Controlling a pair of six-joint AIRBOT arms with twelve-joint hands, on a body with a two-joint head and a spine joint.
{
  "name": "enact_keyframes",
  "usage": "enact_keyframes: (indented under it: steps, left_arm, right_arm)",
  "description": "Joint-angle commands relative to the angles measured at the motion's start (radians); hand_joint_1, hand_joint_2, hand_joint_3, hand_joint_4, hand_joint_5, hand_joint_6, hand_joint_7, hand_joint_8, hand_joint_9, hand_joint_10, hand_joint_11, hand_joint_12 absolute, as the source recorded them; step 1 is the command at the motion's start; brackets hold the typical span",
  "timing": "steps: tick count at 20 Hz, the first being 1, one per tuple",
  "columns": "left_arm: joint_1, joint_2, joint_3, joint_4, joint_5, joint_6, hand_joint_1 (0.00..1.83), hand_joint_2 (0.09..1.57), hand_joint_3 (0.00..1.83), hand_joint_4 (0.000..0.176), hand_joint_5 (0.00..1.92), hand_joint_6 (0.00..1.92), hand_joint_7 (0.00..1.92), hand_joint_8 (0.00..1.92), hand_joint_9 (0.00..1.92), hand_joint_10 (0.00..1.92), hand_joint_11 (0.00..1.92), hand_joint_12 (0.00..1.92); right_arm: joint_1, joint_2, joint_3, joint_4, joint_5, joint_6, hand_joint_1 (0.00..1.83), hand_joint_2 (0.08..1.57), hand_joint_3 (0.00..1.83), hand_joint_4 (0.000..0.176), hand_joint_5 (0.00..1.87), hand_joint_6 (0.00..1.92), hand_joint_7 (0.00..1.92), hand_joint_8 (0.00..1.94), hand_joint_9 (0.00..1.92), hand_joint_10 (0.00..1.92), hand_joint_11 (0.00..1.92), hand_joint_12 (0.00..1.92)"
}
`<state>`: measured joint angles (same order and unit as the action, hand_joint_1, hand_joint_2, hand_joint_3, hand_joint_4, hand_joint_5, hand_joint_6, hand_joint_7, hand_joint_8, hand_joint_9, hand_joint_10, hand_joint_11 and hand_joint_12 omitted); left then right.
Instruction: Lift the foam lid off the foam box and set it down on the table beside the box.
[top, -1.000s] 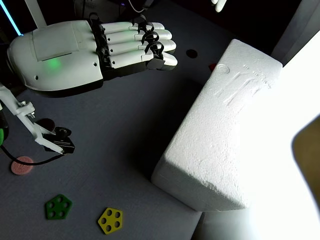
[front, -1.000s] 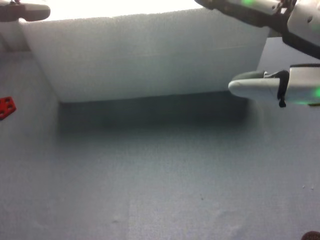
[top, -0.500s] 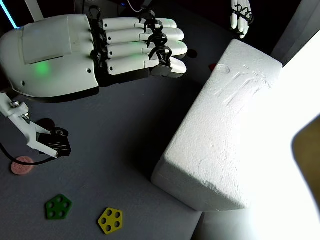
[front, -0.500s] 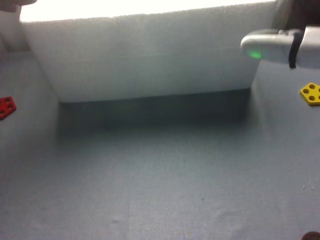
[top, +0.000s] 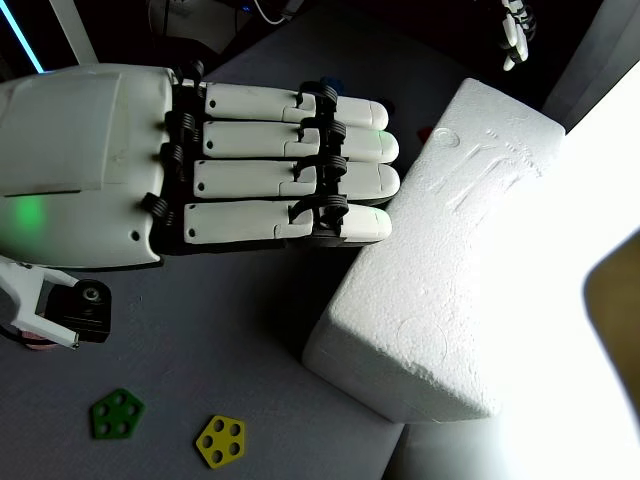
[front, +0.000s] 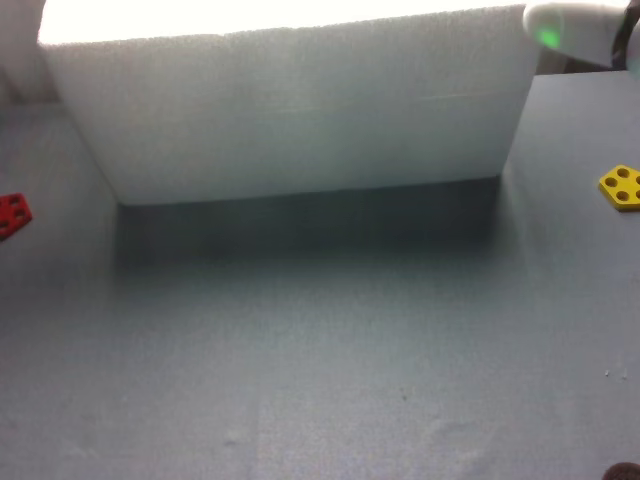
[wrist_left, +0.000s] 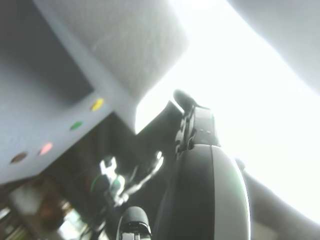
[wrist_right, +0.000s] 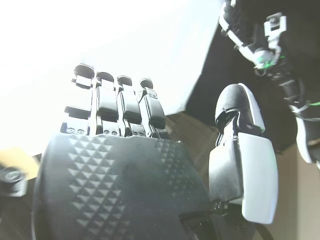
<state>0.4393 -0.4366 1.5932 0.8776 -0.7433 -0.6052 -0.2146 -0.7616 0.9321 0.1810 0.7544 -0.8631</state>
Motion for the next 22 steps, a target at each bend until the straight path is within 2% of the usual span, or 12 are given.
enact_keyframes:
  steps: [1, 4, 6, 8, 11, 13, 14, 16, 17, 19, 20, 22]
  left_arm:
    - [-0.026, 0.009, 0.0, -0.08, -0.02, -0.013, 0.0, 1.13, 0.0, 0.048, 0.04, 0.0, 0.0, 0.0, 0.0, 0.0, 0.0, 0.4]
    - [-0.026, 0.01, -0.001, -0.081, 0.018, -0.053, 0.0, 1.14, 0.0, 0.075, 0.03, 0.0, 0.0, 0.0, 0.0, 0.0, 0.0, 0.27]
    - [-0.026, 0.011, -0.001, -0.076, 0.033, -0.117, 0.0, 1.12, 0.0, 0.06, 0.02, 0.0, 0.0, 0.0, 0.0, 0.0, 0.0, 0.2]
    - [-0.025, 0.013, 0.0, -0.064, 0.02, -0.227, 0.0, 1.12, 0.0, 0.057, 0.01, 0.0, 0.0, 0.0, 0.0, 0.0, 0.0, 0.19]
    - [-0.021, 0.02, -0.013, -0.046, 0.038, -0.337, 0.0, 1.15, 0.01, 0.084, 0.03, 0.01, 0.0, 0.0, 0.0, 0.0, 0.0, 0.1]
    - [-0.018, 0.023, -0.023, -0.045, 0.087, -0.379, 0.0, 1.16, 0.0, 0.097, 0.05, 0.01, 0.0, 0.0, 0.0, 0.0, 0.0, 0.06]
    - [-0.016, 0.025, -0.027, -0.038, 0.111, -0.408, 0.0, 1.16, 0.0, 0.092, 0.05, 0.0, 0.0, 0.0, 0.0, 0.0, 0.0, 0.05]
    - [-0.016, 0.025, -0.033, 0.039, 0.157, -0.56, 0.0, 1.16, 0.0, 0.086, 0.05, 0.0, 0.0, 0.0, 0.0, 0.0, 0.0, 0.01]
    - [-0.015, 0.024, -0.035, 0.089, 0.176, -0.659, 0.0, 1.13, 0.0, 0.098, 0.06, 0.0, 0.01, 0.0, 0.0, 0.0, 0.01, 0.01]
    - [-0.015, 0.019, -0.04, 0.098, 0.202, -0.666, 0.0, 1.11, 0.0, 0.088, 0.06, 0.0, 0.01, 0.0, 0.0, 0.0, 0.01, 0.01]
    - [-0.016, 0.017, -0.04, 0.097, 0.203, -0.713, 0.0, 1.1, 0.0, 0.092, 0.06, 0.0, 0.0, 0.0, 0.0, 0.0, 0.0, 0.0]
    - [-0.018, 0.012, -0.04, 0.084, 0.204, -0.713, 0.0, 1.09, 0.0, 0.086, 0.06, 0.0, 0.0, 0.0, 0.0, 0.0, 0.0, 0.0]
  right_arm:
    - [0.02, 0.019, 0.0, 0.039, 0.123, -0.018, 0.3, 1.15, 0.0, 0.003, 0.09, 0.0, 0.0, 0.0, 0.0, 0.0, 0.0, 0.23]
    - [0.023, 0.03, -0.014, 0.159, 0.129, -0.061, 0.24, 1.2, 0.0, 0.0, 0.07, 0.0, 0.0, 0.0, 0.0, 0.0, 0.0, 0.23]
    - [0.022, 0.036, -0.022, 0.248, 0.136, -0.1, 0.24, 1.18, 0.0, 0.0, 0.08, 0.01, 0.0, 0.0, 0.0, 0.0, 0.0, 0.03]
    - [0.022, 0.04, -0.032, 0.342, 0.142, -0.137, 0.23, 1.18, 0.0, 0.011, 0.08, 0.0, 0.0, 0.0, 0.0, 0.0, 0.0, 0.0]
    - [0.016, 0.047, -0.057, 0.494, 0.151, -0.193, 0.22, 1.19, 0.0, 0.0, 0.08, 0.0, 0.0, 0.0, 0.0, 0.0, 0.0, 0.0]
    - [0.012, 0.049, -0.074, 0.582, 0.151, -0.215, 0.21, 1.17, 0.0, 0.016, 0.08, 0.0, 0.0, 0.0, 0.0, 0.0, 0.0, 0.0]
    - [0.012, 0.049, -0.085, 0.642, 0.151, -0.227, 0.22, 1.18, 0.0, 0.0, 0.08, 0.01, 0.0, 0.0, 0.0, 0.0, 0.0, 0.0]
    - [0.013, 0.049, -0.099, 0.757, 0.146, -0.25, 0.19, 1.19, 0.0, 0.0, 0.09, 0.01, 0.0, 0.0, 0.0, 0.0, 0.0, 0.0]
    - [0.013, 0.048, -0.101, 0.802, 0.132, -0.25, 0.17, 1.18, 0.0, 0.0, 0.1, 0.01, 0.01, 0.0, 0.0, 0.0, 0.0, 0.0]
    - [0.015, 0.049, -0.099, 0.877, 0.098, -0.25, 0.16, 1.18, 0.0, 0.0, 0.11, 0.01, 0.01, 0.0, 0.0, 0.0, 0.01, 0.01]
    - [0.02, 0.048, -0.097, 0.909, 0.082, -0.25, 0.14, 1.19, 0.0, 0.0, 0.1, 0.01, 0.01, 0.0, 0.02, 0.01, 0.09, 0.04]
    - [0.027, 0.048, -0.096, 0.971, 0.025, -0.248, 0.13, 1.23, 0.0, 0.0, 0.11, 0.0, 0.01, 0.0, 0.03, 0.01, 0.0, 0.54]
